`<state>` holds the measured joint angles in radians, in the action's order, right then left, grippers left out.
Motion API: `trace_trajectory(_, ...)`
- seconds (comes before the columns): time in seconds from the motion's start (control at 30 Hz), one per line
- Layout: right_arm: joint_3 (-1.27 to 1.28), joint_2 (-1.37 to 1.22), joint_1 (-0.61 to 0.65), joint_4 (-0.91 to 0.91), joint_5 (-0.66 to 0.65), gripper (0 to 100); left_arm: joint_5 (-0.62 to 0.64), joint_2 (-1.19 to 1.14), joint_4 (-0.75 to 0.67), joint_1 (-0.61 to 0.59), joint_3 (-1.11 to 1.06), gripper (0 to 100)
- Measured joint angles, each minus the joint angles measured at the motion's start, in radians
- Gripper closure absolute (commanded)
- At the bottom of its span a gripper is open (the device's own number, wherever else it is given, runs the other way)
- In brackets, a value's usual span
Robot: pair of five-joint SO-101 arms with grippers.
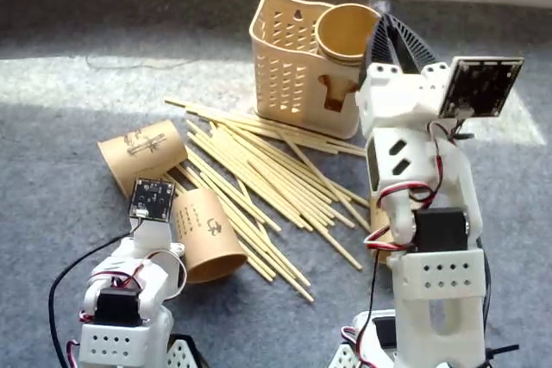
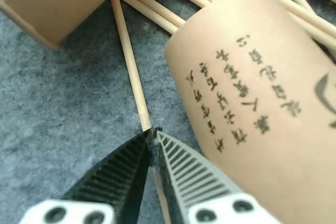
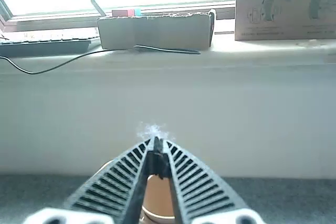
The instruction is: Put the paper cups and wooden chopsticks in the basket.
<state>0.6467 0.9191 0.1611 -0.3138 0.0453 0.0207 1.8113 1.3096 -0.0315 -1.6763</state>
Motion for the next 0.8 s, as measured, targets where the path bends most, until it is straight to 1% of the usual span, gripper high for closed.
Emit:
trace_trajectory(0.37, 0.445, 0.354, 0.002, 0.0, 0.0, 99.2, 0.0, 0.0, 0.0, 0.0, 0.0, 99)
trace_trajectory(0.53, 0.595, 0.497, 0.003, 0.0, 0.0, 99.2, 0.0, 0.0, 0.0, 0.0, 0.0, 99)
trace_trajectory(0.8, 0.798, 0.651, 0.002, -0.002, 0.0, 99.2, 0.0, 0.0, 0.0, 0.0, 0.0, 99)
